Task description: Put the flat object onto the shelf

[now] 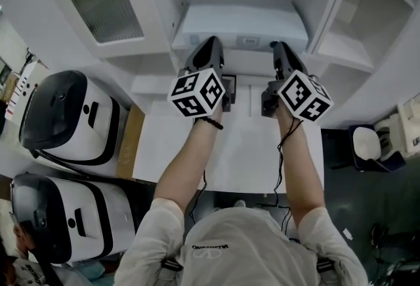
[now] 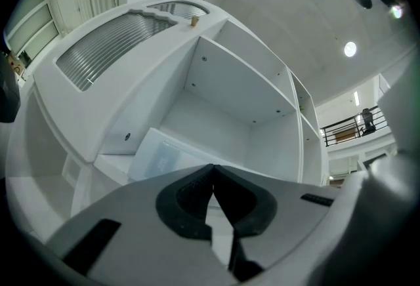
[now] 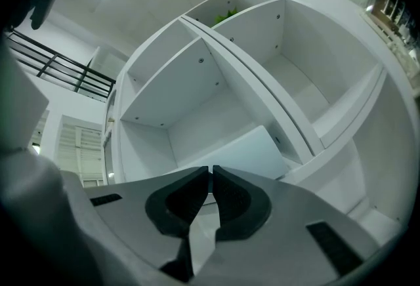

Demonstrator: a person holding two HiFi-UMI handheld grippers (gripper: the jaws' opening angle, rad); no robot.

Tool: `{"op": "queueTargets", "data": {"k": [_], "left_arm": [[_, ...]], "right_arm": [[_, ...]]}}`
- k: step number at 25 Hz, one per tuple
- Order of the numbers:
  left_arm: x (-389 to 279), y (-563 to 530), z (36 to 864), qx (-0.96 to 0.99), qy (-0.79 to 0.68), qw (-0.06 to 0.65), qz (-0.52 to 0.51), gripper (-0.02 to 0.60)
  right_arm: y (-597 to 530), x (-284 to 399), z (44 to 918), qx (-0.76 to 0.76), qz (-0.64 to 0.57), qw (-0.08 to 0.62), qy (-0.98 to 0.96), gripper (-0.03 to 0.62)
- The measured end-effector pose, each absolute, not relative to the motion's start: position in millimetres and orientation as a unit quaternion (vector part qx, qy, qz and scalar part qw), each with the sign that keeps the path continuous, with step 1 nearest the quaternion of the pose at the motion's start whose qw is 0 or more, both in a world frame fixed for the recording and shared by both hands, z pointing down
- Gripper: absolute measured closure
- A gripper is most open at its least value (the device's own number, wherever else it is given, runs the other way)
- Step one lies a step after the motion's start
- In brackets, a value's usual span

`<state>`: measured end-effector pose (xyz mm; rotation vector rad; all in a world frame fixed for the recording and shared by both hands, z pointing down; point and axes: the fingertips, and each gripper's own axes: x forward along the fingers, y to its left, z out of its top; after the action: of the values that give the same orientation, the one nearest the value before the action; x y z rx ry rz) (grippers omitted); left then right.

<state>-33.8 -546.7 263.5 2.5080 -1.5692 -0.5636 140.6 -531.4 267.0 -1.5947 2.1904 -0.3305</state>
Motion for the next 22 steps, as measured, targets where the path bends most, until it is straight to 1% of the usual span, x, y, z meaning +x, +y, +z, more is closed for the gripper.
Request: {"op": "queueTargets", "data": {"k": [3,6,10,13,15,19,22], "left_arm": [[-34,-550,263,0.833,-0.512,0.071,-0.195,0.577],[-38,-542,262,0.836,-0.508,0.061,-0.200,0.577],[-47,-502,249,0.842,-0.502,-0.015,-0.197,0.577],[-52,-465,243,0.849,-0.492,-0.077,-0.179,0.577],[-61,-440,243,0.849,-0.488,-0.100,-0.175,0.577],[-81,-402,251,0.850,-0.486,-0.106,-0.176,0.577],[-96,-383,263,0.846,-0.494,-0.100,-0.174,0.577]], "right_arm": [[-533,142,273,-0.576,-0.128,0.205,0.781,0.562],[-522,150,276,-0.579,-0.130,0.228,0.772,0.563],[-494,163,276,-0.575,-0.119,0.244,0.772,0.583],[-466,175,275,-0.579,-0.088,0.228,0.778,0.583],[-446,183,275,-0.587,-0.059,0.217,0.778,0.583],[-412,191,272,-0.596,-0.006,0.203,0.777,0.583],[-395,193,280,-0.589,-0.004,0.209,0.781,0.583]]}}
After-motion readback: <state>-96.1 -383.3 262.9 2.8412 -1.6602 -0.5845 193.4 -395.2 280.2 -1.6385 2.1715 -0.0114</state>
